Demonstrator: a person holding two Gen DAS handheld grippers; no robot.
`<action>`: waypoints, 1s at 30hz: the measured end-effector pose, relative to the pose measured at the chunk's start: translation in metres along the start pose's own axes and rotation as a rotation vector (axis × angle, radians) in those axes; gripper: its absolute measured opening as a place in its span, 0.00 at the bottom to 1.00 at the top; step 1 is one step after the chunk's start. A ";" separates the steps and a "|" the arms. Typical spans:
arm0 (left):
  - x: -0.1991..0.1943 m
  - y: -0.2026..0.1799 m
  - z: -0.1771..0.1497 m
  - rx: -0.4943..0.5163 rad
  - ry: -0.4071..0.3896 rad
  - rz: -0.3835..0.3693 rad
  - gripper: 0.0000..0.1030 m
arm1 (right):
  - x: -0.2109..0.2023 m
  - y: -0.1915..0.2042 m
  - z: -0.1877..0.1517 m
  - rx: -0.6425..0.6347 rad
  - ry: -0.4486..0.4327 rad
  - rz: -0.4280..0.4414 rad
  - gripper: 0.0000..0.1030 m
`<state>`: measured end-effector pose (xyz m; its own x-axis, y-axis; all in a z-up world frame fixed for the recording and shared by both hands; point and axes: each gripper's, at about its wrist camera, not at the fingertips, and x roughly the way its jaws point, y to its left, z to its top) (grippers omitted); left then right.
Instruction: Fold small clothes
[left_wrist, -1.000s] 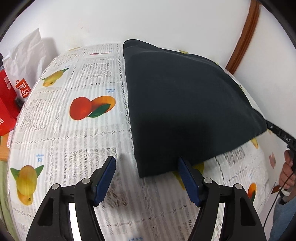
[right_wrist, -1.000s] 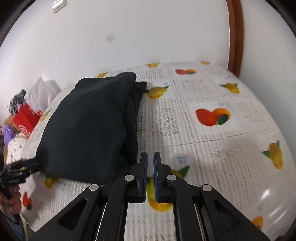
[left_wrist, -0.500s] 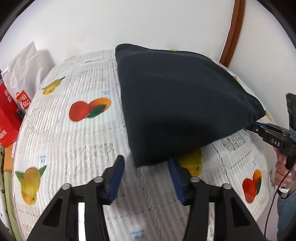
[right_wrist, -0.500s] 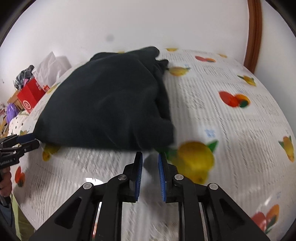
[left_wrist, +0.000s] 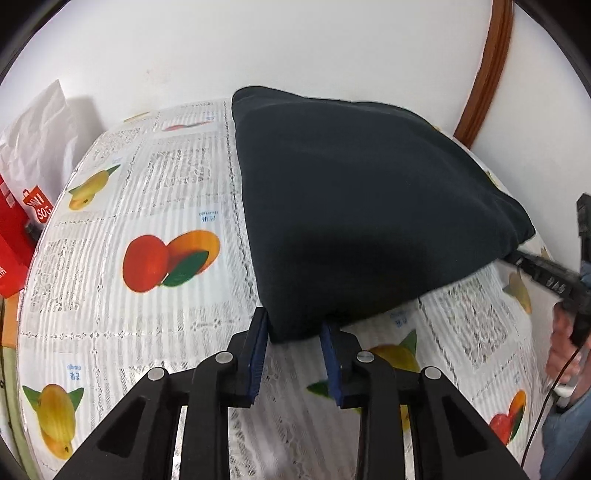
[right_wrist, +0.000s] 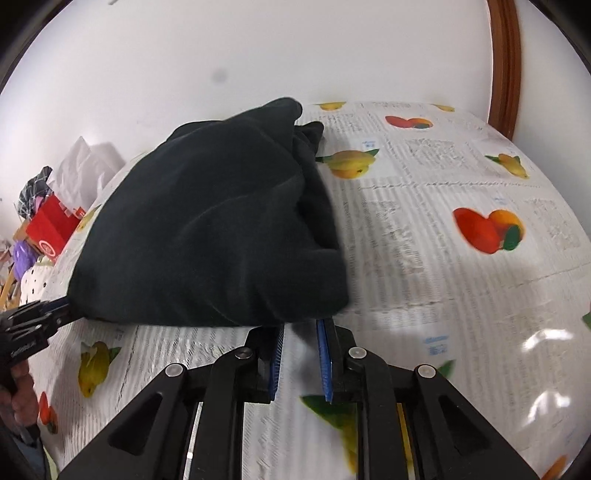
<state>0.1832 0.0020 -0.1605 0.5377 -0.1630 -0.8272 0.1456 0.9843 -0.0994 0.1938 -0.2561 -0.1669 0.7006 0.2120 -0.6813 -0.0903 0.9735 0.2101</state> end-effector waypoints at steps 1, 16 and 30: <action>-0.002 0.000 -0.003 0.012 0.010 0.001 0.27 | -0.008 -0.004 -0.001 -0.002 -0.013 -0.003 0.17; -0.028 -0.005 0.022 0.026 -0.092 -0.014 0.42 | -0.056 -0.005 0.040 -0.001 -0.197 0.051 0.20; 0.008 0.001 0.026 -0.030 -0.022 0.011 0.50 | -0.020 0.006 0.042 -0.036 -0.219 0.067 0.06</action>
<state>0.2097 0.0000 -0.1531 0.5573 -0.1535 -0.8160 0.1152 0.9875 -0.1072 0.2093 -0.2583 -0.1229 0.8287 0.2561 -0.4976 -0.1637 0.9612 0.2220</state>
